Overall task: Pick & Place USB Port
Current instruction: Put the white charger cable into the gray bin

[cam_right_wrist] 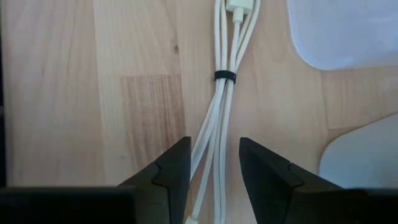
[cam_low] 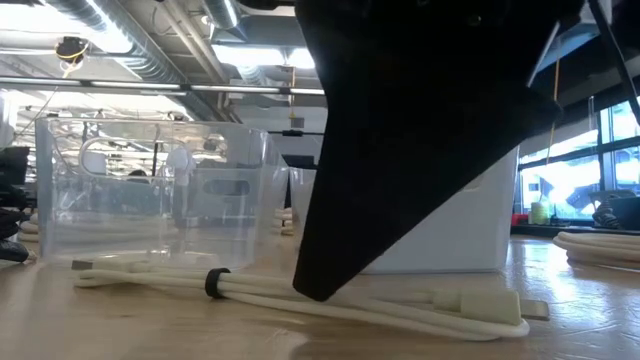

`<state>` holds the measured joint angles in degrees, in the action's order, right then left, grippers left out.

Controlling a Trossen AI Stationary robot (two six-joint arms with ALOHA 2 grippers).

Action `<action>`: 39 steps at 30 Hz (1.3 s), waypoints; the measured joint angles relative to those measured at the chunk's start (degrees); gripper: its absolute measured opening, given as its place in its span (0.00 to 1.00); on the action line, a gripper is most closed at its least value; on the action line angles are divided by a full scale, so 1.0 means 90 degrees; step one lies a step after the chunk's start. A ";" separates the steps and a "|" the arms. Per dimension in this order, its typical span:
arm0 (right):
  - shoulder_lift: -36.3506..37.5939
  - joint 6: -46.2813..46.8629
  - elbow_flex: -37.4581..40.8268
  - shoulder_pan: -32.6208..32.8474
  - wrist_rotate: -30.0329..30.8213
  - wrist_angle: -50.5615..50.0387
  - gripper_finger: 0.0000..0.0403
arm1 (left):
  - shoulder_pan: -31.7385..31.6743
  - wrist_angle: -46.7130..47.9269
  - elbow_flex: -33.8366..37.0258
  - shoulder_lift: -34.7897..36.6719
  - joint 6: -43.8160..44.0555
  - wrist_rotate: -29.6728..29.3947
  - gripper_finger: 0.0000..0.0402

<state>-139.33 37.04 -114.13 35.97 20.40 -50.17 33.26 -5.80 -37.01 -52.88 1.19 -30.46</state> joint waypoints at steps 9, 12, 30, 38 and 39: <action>-0.0056 -0.0010 -0.0152 0.0054 0.0123 -0.0140 0.34 | 0.0000 0.0000 0.0000 0.0000 -0.0011 0.0002 0.43; -0.0083 -0.0195 -0.0275 0.0098 0.0443 -0.0179 0.32 | 0.0000 -0.0002 0.0000 0.0000 -0.0119 -0.0002 0.43; -0.0066 -0.0574 -0.0369 0.0299 0.0418 -0.0260 0.27 | 0.0002 0.0000 0.0000 0.0000 -0.0116 0.0017 0.43; -0.0058 -0.0455 -0.0356 0.0273 0.0303 -0.0390 0.31 | 0.0002 0.0000 0.0000 0.0000 -0.0142 0.0007 0.43; -0.0050 -0.0398 -0.0313 0.0266 0.0250 -0.0399 0.31 | 0.0002 0.0000 0.0000 0.0000 -0.0118 0.0010 0.43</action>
<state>-139.78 33.46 -116.95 38.36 22.65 -53.76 33.28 -5.80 -37.01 -52.88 0.13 -30.37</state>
